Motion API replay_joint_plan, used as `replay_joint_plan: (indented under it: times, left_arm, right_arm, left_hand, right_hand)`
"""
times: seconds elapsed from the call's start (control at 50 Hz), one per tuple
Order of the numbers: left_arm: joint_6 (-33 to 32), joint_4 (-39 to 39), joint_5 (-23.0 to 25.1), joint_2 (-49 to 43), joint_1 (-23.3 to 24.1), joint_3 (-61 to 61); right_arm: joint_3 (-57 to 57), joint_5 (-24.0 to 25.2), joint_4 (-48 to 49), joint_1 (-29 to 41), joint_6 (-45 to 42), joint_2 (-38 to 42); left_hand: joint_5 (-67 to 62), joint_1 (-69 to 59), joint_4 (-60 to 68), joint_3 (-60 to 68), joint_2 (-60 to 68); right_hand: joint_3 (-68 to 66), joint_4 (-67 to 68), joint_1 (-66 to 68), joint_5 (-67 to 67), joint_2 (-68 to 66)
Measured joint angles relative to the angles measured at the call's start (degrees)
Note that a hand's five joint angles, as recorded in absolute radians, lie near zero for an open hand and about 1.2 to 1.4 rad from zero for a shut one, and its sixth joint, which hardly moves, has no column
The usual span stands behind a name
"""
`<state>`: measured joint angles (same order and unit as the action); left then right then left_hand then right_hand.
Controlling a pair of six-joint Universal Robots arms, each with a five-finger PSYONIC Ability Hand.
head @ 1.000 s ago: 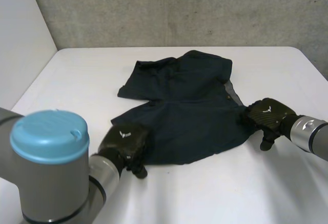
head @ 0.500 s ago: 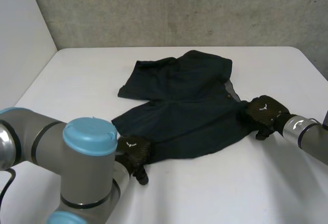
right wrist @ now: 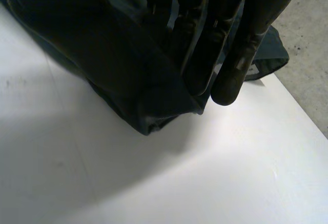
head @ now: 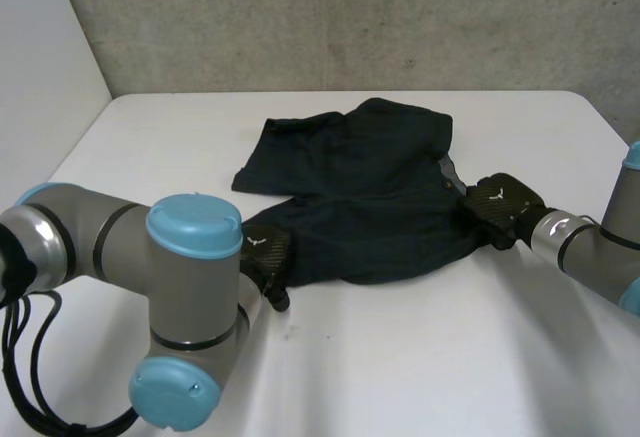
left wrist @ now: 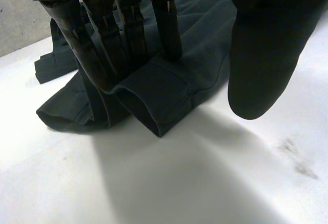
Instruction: Fold the shorts.
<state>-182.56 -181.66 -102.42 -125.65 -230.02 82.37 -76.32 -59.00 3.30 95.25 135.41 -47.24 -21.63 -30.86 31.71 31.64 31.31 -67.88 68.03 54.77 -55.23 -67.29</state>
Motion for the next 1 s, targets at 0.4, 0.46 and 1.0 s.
replay_joint_plan:
  times: [0.4, 0.46, 1.0]
  left_arm:
    - [-5.09, -0.86, -0.20, -8.67, -0.58, -10.68]
    - [-5.50, -0.96, -0.21, -9.69, -0.81, -12.03]
    - [-14.91, 8.60, -0.20, 12.75, -4.49, -1.53]
  right_arm:
    - [-2.02, -0.46, -0.58, 1.65, 5.10, -4.19]
    - [-2.53, -0.45, -0.59, 1.71, 5.61, -4.80]
    - [-7.70, -7.71, -15.23, 3.89, 5.86, -15.55]
  left_hand:
    - [-8.94, -9.82, 9.27, 9.28, 9.62]
    - [-10.21, -9.92, 10.50, 10.60, 10.93]
    - [-33.81, -34.13, 37.10, 35.52, 36.76]
  right_hand:
    - [-0.84, 0.01, 0.00, -0.66, 0.00]
    - [-0.84, 0.01, 0.00, -0.66, 0.00]
    - [-0.84, 0.25, 0.00, -0.67, 0.00]
